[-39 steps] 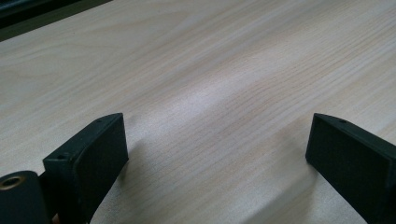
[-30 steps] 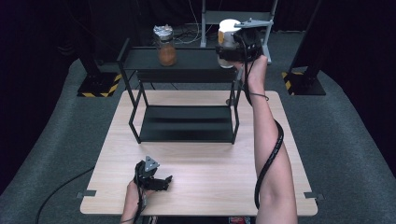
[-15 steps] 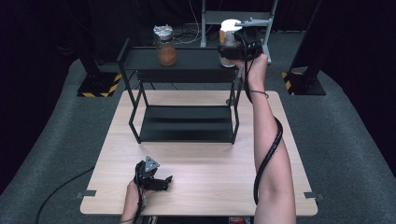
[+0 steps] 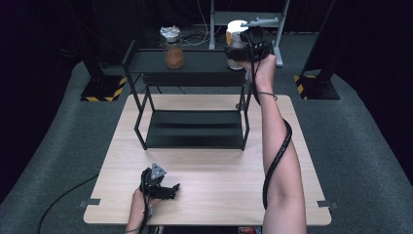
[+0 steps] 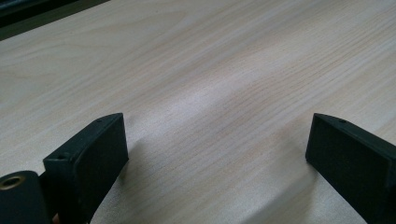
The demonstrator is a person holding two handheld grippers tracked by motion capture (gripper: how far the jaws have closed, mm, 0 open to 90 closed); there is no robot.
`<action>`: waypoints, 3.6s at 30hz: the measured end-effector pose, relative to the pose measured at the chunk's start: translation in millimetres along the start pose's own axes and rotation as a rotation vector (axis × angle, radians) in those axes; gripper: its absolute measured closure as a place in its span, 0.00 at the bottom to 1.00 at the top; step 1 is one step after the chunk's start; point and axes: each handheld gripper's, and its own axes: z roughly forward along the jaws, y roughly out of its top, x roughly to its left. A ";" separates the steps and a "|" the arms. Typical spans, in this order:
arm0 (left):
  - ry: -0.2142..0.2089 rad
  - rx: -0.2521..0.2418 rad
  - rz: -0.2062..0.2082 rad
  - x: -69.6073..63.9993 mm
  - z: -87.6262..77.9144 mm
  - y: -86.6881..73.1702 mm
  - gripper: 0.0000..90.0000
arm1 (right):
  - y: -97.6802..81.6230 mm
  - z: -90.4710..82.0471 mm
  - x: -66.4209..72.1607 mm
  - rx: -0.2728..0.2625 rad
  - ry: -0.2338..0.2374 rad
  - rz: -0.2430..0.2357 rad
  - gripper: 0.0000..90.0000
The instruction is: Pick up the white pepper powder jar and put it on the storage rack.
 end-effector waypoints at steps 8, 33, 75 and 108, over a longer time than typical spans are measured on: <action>-0.002 -0.002 -0.001 0.0 0.2 -0.3 0.05 | -3.1 6.7 -3.6 -0.011 0.013 0.039 0.33; 0.000 -0.002 0.001 -0.4 0.1 -0.4 0.05 | -7.6 7.2 -4.6 -0.022 0.016 0.049 0.33; 0.001 -0.004 0.001 -0.8 0.1 -0.6 0.05 | -120.2 -94.7 6.7 0.249 0.104 -0.173 0.00; -0.002 0.002 -0.004 0.4 0.5 0.3 0.05 | -350.4 -82.5 12.0 0.314 0.098 0.067 0.00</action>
